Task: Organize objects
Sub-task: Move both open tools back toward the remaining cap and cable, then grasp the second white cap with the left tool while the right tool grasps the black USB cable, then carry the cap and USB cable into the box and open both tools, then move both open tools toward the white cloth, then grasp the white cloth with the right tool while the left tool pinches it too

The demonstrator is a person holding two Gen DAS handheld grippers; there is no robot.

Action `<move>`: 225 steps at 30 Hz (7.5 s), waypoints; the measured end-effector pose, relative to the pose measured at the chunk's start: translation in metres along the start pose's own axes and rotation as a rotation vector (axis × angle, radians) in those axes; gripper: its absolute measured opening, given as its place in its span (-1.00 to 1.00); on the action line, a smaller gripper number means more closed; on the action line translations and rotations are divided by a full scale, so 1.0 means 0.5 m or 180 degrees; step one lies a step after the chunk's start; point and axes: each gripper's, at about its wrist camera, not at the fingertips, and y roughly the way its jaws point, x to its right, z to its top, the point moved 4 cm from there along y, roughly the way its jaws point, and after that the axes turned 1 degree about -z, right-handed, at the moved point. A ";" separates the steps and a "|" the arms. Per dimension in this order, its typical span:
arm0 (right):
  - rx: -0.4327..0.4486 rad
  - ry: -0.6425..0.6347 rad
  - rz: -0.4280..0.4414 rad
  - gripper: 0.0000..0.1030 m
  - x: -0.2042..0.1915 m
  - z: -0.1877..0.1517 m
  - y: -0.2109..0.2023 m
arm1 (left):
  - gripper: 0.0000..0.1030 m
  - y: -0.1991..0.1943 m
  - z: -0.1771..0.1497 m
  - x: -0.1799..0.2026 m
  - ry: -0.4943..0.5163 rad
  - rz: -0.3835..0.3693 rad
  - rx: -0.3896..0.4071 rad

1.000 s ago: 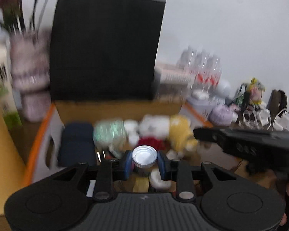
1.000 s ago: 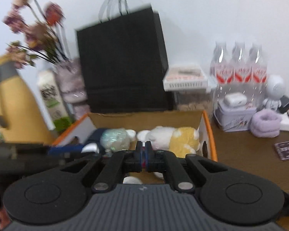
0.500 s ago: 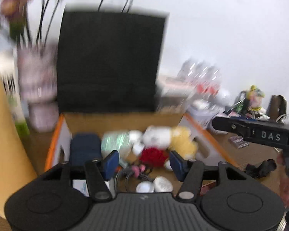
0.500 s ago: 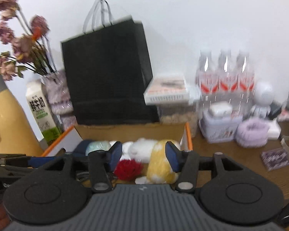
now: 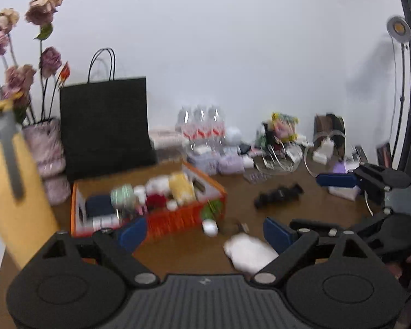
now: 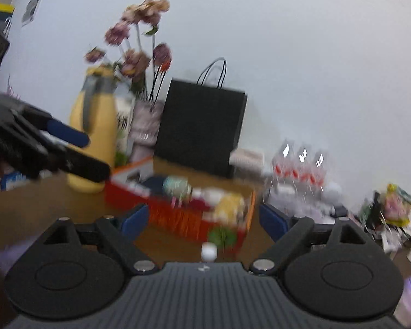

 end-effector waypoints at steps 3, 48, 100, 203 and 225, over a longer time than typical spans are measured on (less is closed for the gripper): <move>-0.0263 0.0193 0.0056 0.73 -0.013 -0.079 -0.065 | 0.78 -0.043 -0.091 0.050 -0.0080 0.0068 -0.0174; -0.1308 0.1088 -0.0205 -0.80 0.156 -0.188 0.443 | 0.11 0.523 -0.063 0.003 0.0108 0.0114 -0.0720; -0.1139 0.0588 0.0031 -0.65 0.150 -0.187 0.405 | -0.47 0.180 -0.135 -0.055 -0.0531 0.0596 -0.0389; -0.1095 0.0592 0.0337 -0.63 0.010 -0.191 0.220 | 0.58 0.025 -0.218 -0.002 -0.0747 0.0814 -0.0510; -0.1002 0.1065 0.0109 0.24 0.019 -0.229 0.006 | 0.42 0.109 -0.197 0.068 -0.0524 0.0296 -0.0587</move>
